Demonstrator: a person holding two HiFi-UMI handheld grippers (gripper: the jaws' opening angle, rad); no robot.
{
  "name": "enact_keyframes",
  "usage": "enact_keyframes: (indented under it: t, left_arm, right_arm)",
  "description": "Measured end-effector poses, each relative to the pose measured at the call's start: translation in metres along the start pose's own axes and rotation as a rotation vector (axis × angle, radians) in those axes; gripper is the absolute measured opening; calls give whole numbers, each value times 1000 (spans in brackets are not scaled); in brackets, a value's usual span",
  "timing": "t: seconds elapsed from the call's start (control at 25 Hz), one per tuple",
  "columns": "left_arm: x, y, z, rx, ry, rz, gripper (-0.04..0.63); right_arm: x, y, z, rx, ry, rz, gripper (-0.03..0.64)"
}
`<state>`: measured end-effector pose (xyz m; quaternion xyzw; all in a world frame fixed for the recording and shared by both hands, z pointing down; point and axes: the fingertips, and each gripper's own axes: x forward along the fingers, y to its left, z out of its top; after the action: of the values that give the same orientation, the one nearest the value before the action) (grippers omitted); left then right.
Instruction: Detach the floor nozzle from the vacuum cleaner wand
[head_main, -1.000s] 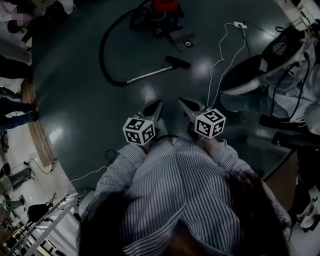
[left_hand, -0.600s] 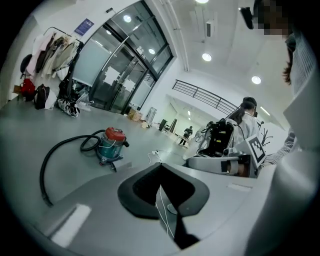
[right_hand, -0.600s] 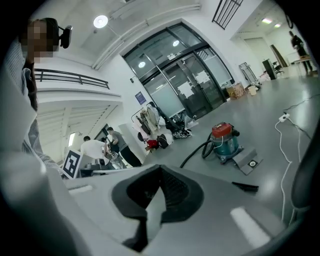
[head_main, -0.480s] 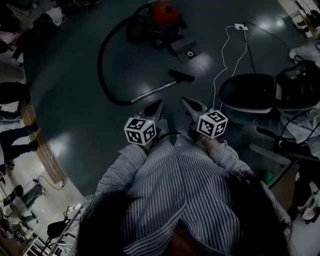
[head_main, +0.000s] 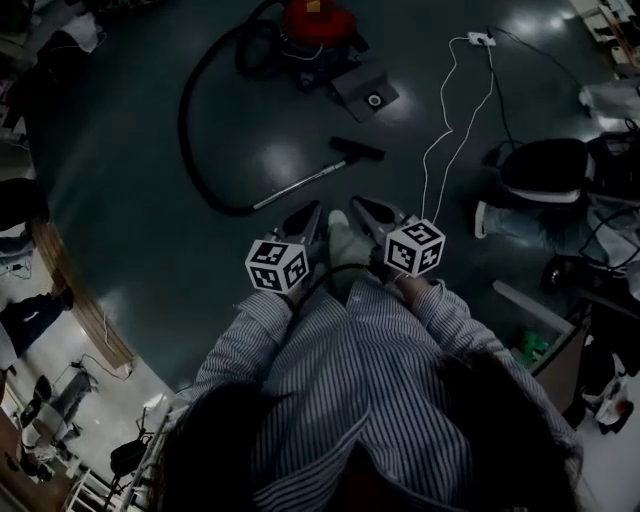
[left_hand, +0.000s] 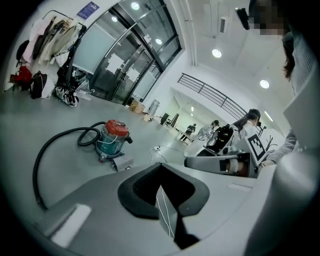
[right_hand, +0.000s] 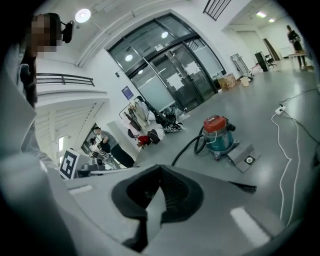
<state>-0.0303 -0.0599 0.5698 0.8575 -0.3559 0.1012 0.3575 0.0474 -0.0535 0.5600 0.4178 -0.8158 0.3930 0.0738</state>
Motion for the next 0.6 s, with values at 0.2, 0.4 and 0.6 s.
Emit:
enact_keyframes:
  t: [0.2,0.4,0.6]
  left_arm:
    - [37,30,-3,46,29,21,6]
    - [80,79,-47,74,137,24,8]
    - [136,128,-111,84,198,8,8]
  right_arm:
    - [32,-38,-3,10,79,15,2]
    - [70,-86,-18,30,106,7,2]
    - [113,-155,-55,36,108,-15,2]
